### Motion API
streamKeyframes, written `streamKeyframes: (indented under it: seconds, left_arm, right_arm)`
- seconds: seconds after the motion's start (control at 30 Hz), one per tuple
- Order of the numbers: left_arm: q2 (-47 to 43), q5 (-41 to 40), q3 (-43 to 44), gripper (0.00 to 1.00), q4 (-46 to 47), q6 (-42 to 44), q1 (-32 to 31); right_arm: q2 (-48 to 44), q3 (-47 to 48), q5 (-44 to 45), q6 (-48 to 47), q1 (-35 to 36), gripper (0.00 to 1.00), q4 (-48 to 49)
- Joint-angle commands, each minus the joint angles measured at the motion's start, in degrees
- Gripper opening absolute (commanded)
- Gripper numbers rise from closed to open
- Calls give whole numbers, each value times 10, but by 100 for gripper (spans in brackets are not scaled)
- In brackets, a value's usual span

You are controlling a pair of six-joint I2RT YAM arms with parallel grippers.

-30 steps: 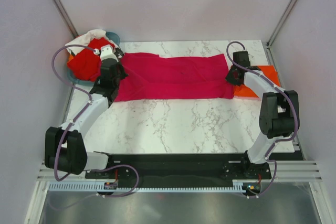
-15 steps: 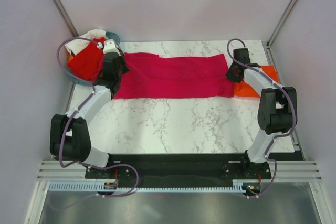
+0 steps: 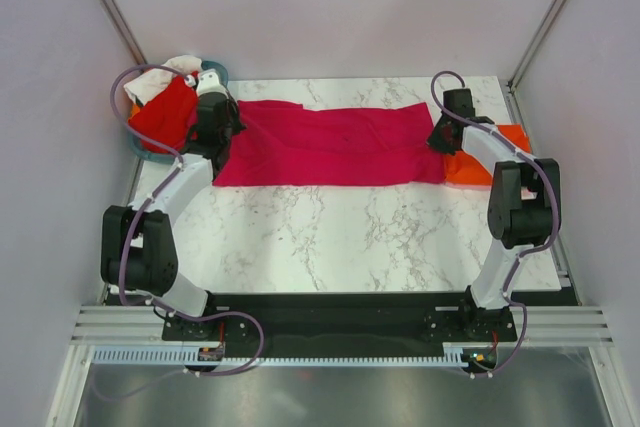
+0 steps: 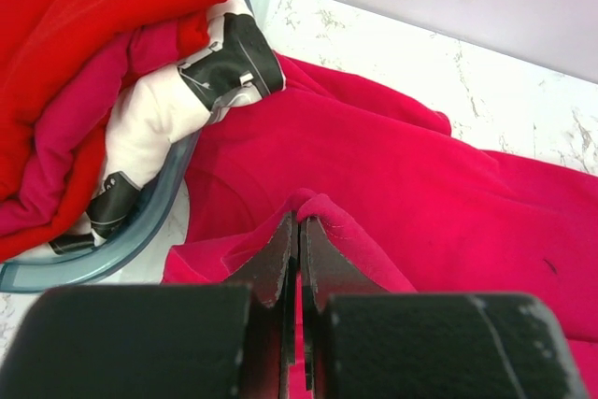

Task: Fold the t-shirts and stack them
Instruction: Fold the tshirt

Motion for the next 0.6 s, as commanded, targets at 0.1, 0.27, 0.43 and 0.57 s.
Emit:
streamKeyframes:
  seconds: [0.1,0.27,0.43,0.57]
  left_arm:
    - [5,-17,29,2,5,22,11]
    - [3,-39,29,2,-6,14,13]
    - [-10,-44,14,2,-3,9,18]
    - [-2,-39,15,2,-3,10,20]
  right_arm:
    - [15,33,-9,2,-2,0,11]
    - [17,35,-12,5,-3,0,13]
    - [19,34,-16,5,-4,0,18]
    - [24,34,-18,8,-6,0,20]
